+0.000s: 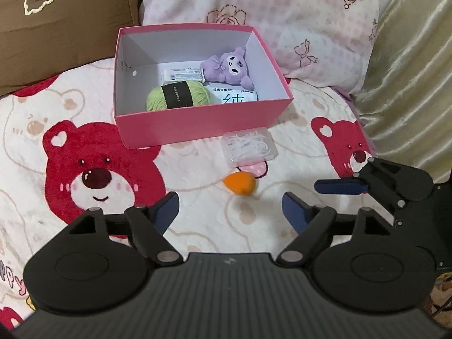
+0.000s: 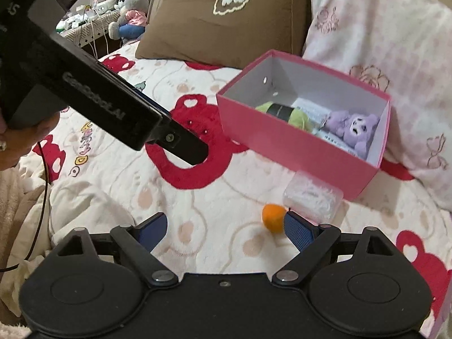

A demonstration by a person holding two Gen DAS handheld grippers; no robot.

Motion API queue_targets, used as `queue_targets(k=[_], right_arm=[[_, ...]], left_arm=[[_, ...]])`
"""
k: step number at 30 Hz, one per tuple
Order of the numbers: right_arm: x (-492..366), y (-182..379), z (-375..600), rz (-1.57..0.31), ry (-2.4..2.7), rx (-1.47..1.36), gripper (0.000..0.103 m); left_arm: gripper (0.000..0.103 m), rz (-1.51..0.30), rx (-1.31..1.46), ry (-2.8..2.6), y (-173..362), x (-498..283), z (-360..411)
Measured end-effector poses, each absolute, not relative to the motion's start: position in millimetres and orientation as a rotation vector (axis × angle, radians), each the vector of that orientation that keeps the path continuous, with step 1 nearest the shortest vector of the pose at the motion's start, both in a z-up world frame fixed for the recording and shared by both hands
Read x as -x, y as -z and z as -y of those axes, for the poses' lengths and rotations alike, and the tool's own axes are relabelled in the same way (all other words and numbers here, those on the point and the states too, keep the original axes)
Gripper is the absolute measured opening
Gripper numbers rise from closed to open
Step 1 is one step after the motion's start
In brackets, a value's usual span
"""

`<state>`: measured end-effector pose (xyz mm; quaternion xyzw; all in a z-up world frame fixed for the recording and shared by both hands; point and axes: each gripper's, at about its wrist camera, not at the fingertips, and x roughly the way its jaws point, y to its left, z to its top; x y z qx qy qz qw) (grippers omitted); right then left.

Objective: Organize objects
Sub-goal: 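Withdraw the left tool and move it toward the orange sponge, then close the left tool on the orange makeup sponge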

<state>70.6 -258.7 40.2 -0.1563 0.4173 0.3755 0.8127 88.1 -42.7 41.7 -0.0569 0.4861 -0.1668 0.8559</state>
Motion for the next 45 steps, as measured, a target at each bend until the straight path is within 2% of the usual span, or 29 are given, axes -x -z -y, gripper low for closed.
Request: queue_targets(k=[9,17,25,30,37,43,45], right_arm=[[-74.3,-7.9,261.4,-0.897,-0.777,0.249,0.091],[-79.1,30.7,269.1,-0.729,-0.717,0.158,0.091],[-99.0,72.5,284.3,-0.724,-0.634,0.048,0.091],[-104.0,87.6,283.1,-0.707,-0.609,0.118,0.09],[-111.9,106.1,283.7,-0.724,-0.604,0.111,0.084],[-119.7,116.5,283.6,-0.731,-0.591,0.082,0.072],[-121.4,119.1,282.7,-0.728,-0.583,0.085,0.066]], left_arm=[[0.084,-1.005,0.152,0.396,-9.6,-87.2,46.2],[0.084,-0.995,0.159,0.356,29.7,-91.2,46.7],[0.083,-0.927,0.197,0.393,61.0,-93.1,63.1],[0.083,-0.883,0.219,0.386,80.2,-97.2,74.5],[0.082,-0.903,0.204,0.371,106.4,-109.8,89.8],[0.079,-0.888,0.248,0.348,121.9,-124.1,92.1],[0.075,-0.884,0.272,0.343,128.3,-128.2,91.7]])
